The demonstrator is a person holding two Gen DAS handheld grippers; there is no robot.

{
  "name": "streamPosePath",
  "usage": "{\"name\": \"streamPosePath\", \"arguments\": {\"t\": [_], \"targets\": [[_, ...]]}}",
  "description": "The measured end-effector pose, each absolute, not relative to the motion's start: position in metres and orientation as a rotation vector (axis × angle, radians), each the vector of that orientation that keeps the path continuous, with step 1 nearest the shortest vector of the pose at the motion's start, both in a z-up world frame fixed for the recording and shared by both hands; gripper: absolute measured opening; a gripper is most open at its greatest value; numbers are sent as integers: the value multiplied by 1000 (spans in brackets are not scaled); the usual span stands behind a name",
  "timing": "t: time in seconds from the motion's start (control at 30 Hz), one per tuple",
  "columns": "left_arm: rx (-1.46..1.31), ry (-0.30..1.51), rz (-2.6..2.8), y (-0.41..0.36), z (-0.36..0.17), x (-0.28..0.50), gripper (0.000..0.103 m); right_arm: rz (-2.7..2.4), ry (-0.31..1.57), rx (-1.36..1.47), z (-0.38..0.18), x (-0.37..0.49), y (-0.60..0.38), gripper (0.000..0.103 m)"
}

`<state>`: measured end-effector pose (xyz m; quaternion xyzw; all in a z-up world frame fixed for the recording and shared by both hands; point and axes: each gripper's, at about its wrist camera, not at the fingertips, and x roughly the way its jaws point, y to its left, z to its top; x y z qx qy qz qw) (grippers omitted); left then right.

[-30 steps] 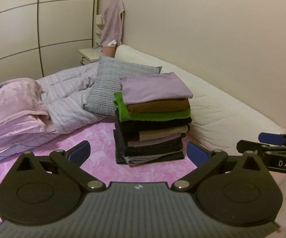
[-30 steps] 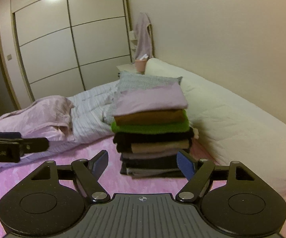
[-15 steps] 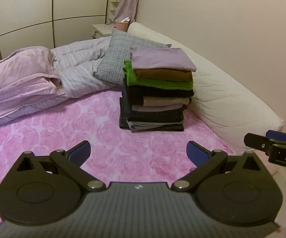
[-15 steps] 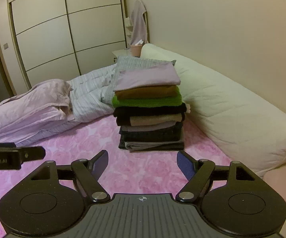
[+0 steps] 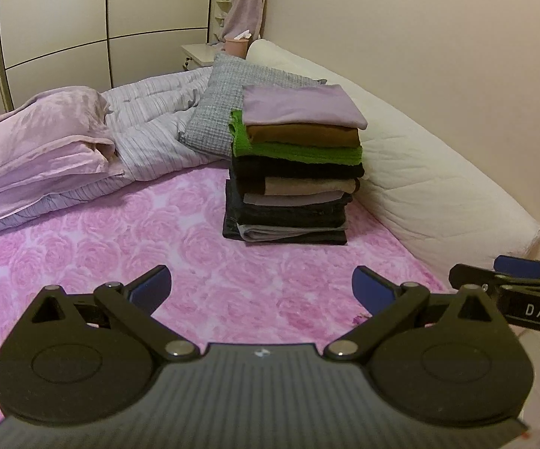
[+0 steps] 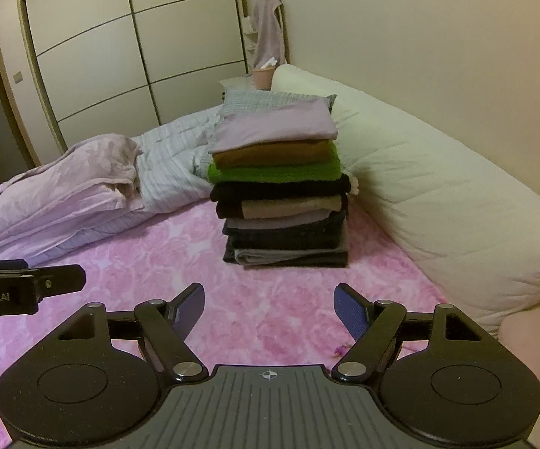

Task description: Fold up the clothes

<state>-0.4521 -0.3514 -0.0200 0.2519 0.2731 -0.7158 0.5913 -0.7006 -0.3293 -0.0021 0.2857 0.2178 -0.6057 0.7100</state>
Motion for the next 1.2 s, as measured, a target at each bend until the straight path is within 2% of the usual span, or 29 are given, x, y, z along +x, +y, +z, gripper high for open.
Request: {"name": "streamPosePath", "arguments": {"t": [1.2], "targets": [[651, 640, -1668, -343, -34, -501, 102, -1324, 498, 640, -1, -739, -318, 73]]}}
